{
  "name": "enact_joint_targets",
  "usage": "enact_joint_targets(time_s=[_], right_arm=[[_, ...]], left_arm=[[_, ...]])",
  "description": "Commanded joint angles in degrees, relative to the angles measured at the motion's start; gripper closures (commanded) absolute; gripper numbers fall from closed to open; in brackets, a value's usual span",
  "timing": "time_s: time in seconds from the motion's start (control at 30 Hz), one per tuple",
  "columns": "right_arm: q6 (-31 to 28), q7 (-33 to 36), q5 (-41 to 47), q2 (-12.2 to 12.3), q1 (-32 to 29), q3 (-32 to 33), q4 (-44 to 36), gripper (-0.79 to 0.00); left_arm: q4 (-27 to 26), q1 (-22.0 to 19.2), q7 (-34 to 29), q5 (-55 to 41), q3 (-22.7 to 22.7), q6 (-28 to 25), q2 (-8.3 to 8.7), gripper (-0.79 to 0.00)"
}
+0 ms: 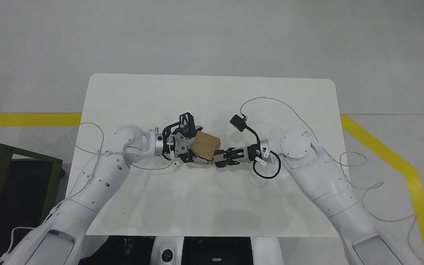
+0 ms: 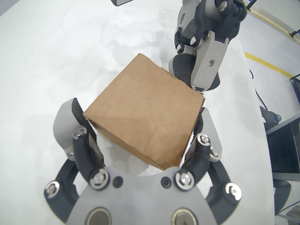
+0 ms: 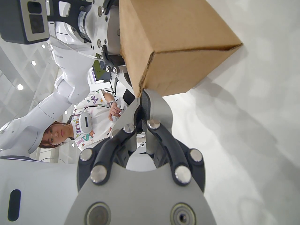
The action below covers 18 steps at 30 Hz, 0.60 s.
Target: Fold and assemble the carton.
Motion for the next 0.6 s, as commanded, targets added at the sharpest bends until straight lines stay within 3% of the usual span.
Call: enact_joint_targets(time_s=[0.0,0.3,0.57], right_arm=[[-0.24,-0.02,0.17,-0.12,0.27,-0.26,0.31,0.0],[-0.76,0.15,0.71,0.2,-0.07,0.87,0.66,0.0],[-1.71,-0.35,0.44,1.41,-3.0,4.13,-2.2,0.0]], left_arm=[[0.02,-0.03,-0.03,-0.03,0.04,0.0,-0.01,-0.785],[0.61,0.06,0.21,-2.92,-0.01,0.0,0.08,-0.785],[-2.31,0.64,-2.81,-8.47,-1.35,0.0,1.24,-0.785]])
